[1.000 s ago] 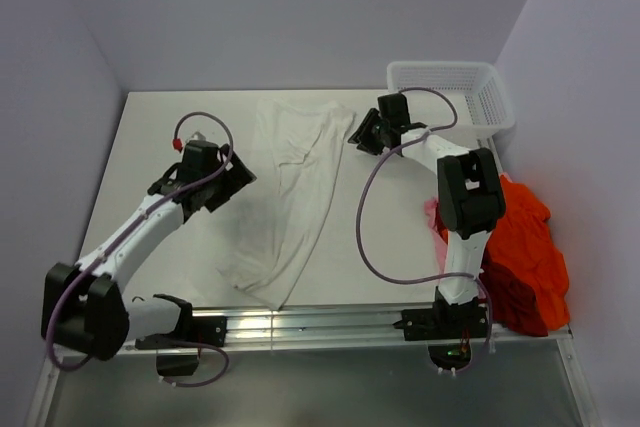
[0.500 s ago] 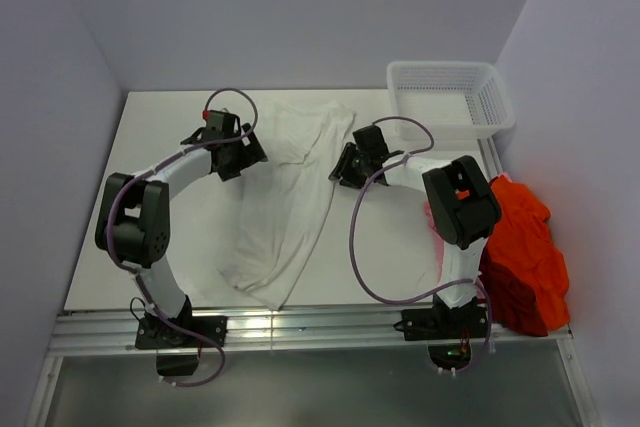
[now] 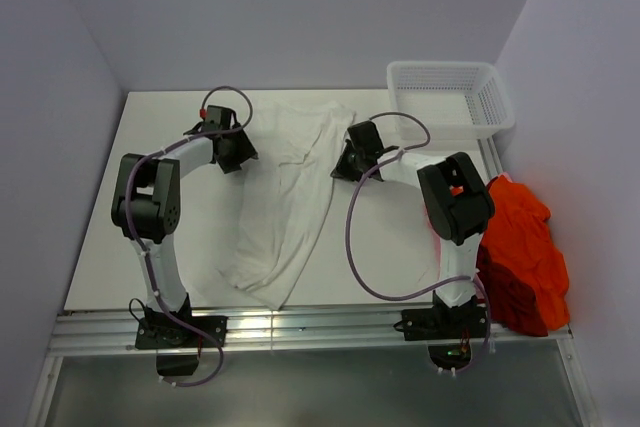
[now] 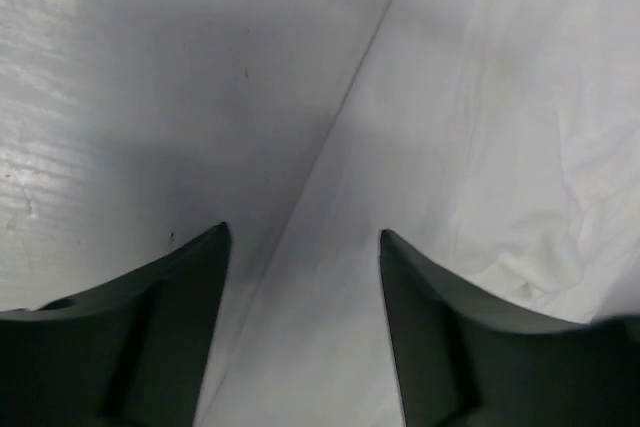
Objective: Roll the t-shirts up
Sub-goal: Fold the tshirt
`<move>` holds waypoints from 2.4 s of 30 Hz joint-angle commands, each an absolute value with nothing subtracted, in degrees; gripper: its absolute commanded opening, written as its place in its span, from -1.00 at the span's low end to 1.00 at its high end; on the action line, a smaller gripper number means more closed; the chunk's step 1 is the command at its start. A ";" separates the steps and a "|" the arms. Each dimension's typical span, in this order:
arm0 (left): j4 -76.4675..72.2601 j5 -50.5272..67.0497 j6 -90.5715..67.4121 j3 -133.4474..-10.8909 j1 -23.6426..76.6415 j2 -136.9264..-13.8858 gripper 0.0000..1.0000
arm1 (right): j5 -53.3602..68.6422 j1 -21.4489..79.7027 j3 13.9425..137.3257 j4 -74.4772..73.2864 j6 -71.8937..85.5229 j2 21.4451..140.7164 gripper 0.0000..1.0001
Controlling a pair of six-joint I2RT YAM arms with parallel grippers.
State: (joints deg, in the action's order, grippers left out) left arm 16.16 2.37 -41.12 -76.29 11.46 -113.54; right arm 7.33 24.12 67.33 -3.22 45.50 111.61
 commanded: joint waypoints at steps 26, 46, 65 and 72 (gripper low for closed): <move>7.29 0.62 -52.57 -59.30 19.16 -105.20 -0.99 | 8.70 16.88 63.10 -4.75 40.87 107.93 -0.77; 12.22 1.84 -48.69 -81.38 11.52 -122.52 -0.99 | 8.79 16.70 88.56 -13.17 40.25 124.27 -0.97; 15.56 2.27 -45.53 -67.70 9.32 -101.62 0.34 | 11.43 18.01 68.40 -9.05 36.39 99.44 0.05; 14.76 3.51 -46.58 -49.23 13.09 -88.51 0.23 | 10.20 24.16 48.01 -4.14 39.02 87.80 -0.04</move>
State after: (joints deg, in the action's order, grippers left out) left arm 14.31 2.39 -47.24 -53.65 11.35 -91.39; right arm 11.18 21.45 54.35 -6.46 38.09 90.91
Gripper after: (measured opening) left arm 0.621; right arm 0.481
